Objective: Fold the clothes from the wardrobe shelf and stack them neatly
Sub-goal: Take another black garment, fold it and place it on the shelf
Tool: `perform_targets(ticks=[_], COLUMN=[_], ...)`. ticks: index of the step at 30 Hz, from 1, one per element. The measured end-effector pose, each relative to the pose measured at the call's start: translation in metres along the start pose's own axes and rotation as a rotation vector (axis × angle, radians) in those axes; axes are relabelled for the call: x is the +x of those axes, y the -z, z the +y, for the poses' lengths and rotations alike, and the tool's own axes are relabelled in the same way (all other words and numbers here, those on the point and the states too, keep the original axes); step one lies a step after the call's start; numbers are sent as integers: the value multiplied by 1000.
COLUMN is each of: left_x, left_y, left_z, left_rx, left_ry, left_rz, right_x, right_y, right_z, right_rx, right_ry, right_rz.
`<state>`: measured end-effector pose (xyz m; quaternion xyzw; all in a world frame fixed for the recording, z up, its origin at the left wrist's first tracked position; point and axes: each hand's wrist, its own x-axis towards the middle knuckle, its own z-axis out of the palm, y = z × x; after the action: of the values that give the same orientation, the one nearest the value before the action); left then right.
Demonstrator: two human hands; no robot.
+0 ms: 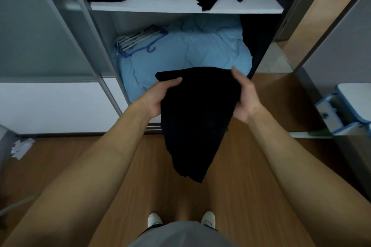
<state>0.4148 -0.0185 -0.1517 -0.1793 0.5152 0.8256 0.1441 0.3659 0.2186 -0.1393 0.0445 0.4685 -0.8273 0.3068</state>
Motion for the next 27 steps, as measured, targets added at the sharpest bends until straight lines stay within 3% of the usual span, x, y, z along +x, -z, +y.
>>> perform_targets(ticks=[5, 10, 14, 19, 23, 27], left_x=[1, -13, -10, 1, 4, 6], left_y=[16, 40, 35, 30, 34, 39], left_z=[3, -18, -31, -32, -32, -36], left_rx=[96, 2, -5, 71, 307, 291], left_ry=[127, 144, 3, -56, -29, 45], left_rz=[88, 38, 91, 187, 115, -20], right_x=[-3, 2, 2, -1, 2, 5], right_y=[-14, -25, -23, -12, -10, -7], right_z=[18, 21, 23, 37, 44, 47], right_rx=[-306, -196, -121, -506, -370, -144], right_ry=[75, -37, -113, 100, 114, 9], right_rz=[130, 220, 195, 132, 203, 194])
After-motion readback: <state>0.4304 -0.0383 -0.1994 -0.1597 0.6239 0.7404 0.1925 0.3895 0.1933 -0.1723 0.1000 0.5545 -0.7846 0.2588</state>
